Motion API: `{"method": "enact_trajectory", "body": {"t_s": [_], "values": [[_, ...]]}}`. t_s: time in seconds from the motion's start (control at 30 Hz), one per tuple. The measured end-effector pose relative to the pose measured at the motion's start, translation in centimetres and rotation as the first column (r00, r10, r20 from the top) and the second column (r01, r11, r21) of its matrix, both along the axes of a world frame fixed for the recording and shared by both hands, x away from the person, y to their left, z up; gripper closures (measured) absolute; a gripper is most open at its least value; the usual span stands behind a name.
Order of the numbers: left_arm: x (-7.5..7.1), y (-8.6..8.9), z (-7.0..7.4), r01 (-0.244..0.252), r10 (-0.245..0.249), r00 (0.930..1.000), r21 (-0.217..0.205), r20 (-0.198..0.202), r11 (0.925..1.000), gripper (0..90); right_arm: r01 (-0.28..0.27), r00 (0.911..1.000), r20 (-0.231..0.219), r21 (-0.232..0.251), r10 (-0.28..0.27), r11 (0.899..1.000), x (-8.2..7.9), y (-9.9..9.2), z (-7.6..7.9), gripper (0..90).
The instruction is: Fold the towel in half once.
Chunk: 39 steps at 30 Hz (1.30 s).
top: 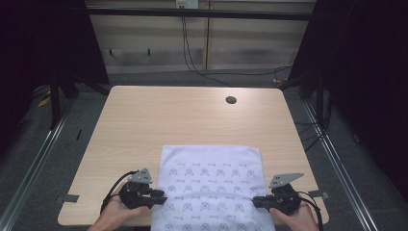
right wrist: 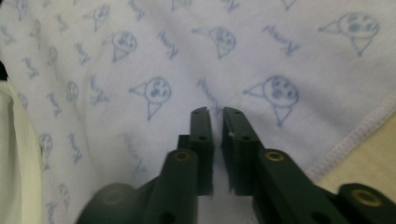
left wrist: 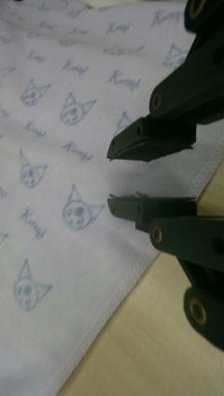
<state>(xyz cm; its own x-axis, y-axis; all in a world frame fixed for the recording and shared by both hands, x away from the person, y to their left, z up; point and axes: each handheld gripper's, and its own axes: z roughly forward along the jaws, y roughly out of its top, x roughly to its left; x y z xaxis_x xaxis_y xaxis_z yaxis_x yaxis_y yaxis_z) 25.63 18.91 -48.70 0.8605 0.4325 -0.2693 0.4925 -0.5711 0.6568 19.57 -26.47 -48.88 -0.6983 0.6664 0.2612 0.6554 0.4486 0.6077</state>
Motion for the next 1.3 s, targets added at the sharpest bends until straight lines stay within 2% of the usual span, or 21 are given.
{"method": "enact_trajectory", "body": {"t_s": [0.03, 0.07, 0.13, 0.2, 0.27, 0.37, 0.4, 0.43, 0.5, 0.53, 0.57, 0.67, 0.73, 0.8, 0.83, 0.9, 0.97, 1.03, 1.1, 1.17, 1.3], "values": [[0.5, 0.2, 0.4, -0.023, 0.023, 0.9997, -0.020, 0.002, 0.9995, 65.5, 0.008, 0.9999, 0.012, 0.019, -0.009, 1.000, 0.2, -0.1, 0.1, 76.2], [0.8, 0.2, 0.6, -0.041, 0.041, 0.9991, -0.021, 0.012, 0.9989, 63.0, 0.029, 0.9983, 0.050, 0.037, -0.031, 0.999, 0.7, -0.4, 0.5, 74.3], [2.0, 0.2, 1.3, -0.100, 0.102, 0.9930, -0.034, 0.059, 0.9944, 56.4, 0.052, 0.9926, 0.107, 0.054, -0.058, 0.997, 1.8, -1.1, 1.2, 71.3], [3.3, 0.0, 1.9, -0.117, 0.119, 0.9899, -0.030, 0.077, 0.9927, 51.8, 0.083, 0.9876, 0.128, 0.067, -0.091, 0.994, 3.2, -1.7, 1.8, 69.8], [4.9, -0.3, 2.7, -0.140, 0.144, 0.9860, -0.052, 0.084, 0.9887, 48.9, 0.103, 0.9809, 0.159, 0.063, -0.112, 0.993, 5.0, -2.2, 2.5, 67.9], [7.5, -1.1, 3.5, -0.179, 0.188, 0.9749, -0.082, 0.120, 0.9804, 45.7, 0.131, 0.9600, 0.237, 0.091, -0.149, 0.987, 7.5, -2.7, 3.8, 66.1], [8.6, -1.3, 3.6, -0.202, 0.213, 0.9686, -0.089, 0.129, 0.9753, 45.0, 0.136, 0.9534, 0.257, 0.103, -0.158, 0.985, 8.1, -2.8, 4.1, 64.6], [9.6, -1.6, 3.7, -0.218, 0.231, 0.9612, -0.100, 0.151, 0.9709, 44.4, 0.159, 0.9465, 0.262, 0.133, -0.189, 0.978, 9.2, -2.7, 4.4, 63.7], [10.4, -1.6, 3.4, -0.231, 0.251, 0.9583, -0.146, 0.136, 0.9618, 47.3, 0.158, 0.9492, 0.253, 0.130, -0.187, 0.979, 10.7, -2.2, 4.6, 63.6], [10.9, -1.8, 3.0, -0.245, 0.266, 0.9549, -0.152, 0.133, 0.9574, 46.8, 0.156, 0.9501, 0.254, 0.117, -0.181, 0.981, 11.1, -1.9, 4.5, 63.6], [11.2, -1.9, 2.4, -0.254, 0.273, 0.9531, -0.142, 0.131, 0.9565, 46.4, 0.157, 0.9506, 0.257, 0.088, -0.174, 0.984, 11.8, -1.6, 4.2, 63.6], [11.7, -1.7, 1.3, -0.263, 0.274, 0.9539, -0.096, 0.124, 0.9600, 46.3, 0.190, 0.9531, 0.227, 0.064, -0.200, 0.980, 13.4, -1.8, 2.5, 63.3], [12.0, -1.3, 1.0, -0.267, 0.277, 0.9541, -0.092, 0.114, 0.9592, 46.8, 0.214, 0.9536, 0.206, 0.051, -0.220, 0.976, 14.2, -2.2, 1.2, 63.0], [12.4, -0.8, 0.8, -0.259, 0.269, 0.9579, -0.100, 0.102, 0.9607, 52.7, 0.222, 0.9571, 0.185, 0.028, -0.223, 0.975, 14.7, -2.4, 0.3, 63.1], [12.7, -0.5, 0.6, -0.267, 0.277, 0.9554, -0.103, 0.102, 0.9582, 54.9, 0.225, 0.9582, 0.177, 0.022, -0.225, 0.974, 14.8, -2.5, 0.0, 63.0], [13.0, -0.2, 0.4, -0.267, 0.276, 0.9560, -0.095, 0.099, 0.9589, 54.9, 0.210, 0.9633, 0.171, 0.000, -0.207, 0.978, 14.9, -2.2, -0.5, 62.8], [13.2, 0.2, -0.1, -0.285, 0.293, 0.9522, -0.092, 0.087, 0.9541, 54.9, 0.209, 0.9648, 0.169, -0.030, -0.201, 0.977, 15.0, -1.8, -0.9, 62.1], [13.2, 0.4, -0.5, -0.281, 0.286, 0.9539, -0.063, 0.091, 0.9577, 54.0, 0.221, 0.9626, 0.173, -0.054, -0.209, 0.974, 15.1, -1.7, -1.1, 61.5], [13.2, 0.3, -0.8, -0.278, 0.281, 0.9558, -0.047, 0.087, 0.9595, 53.1, 0.227, 0.9598, 0.180, -0.048, -0.215, 0.973, 15.1, -1.8, -1.3, 60.9], [13.4, 0.4, -1.0, -0.286, 0.290, 0.9540, -0.051, 0.076, 0.9567, 52.1, 0.236, 0.9555, 0.193, -0.050, -0.223, 0.970, 15.1, -2.0, -1.3, 59.6], [13.5, 0.2, -1.5, -0.284, 0.285, 0.9557, -0.028, 0.073, 0.9585, 51.5, 0.231, 0.9563, 0.192, -0.035, -0.220, 0.972, 15.1, -2.2, -1.5, 59.8]]}}
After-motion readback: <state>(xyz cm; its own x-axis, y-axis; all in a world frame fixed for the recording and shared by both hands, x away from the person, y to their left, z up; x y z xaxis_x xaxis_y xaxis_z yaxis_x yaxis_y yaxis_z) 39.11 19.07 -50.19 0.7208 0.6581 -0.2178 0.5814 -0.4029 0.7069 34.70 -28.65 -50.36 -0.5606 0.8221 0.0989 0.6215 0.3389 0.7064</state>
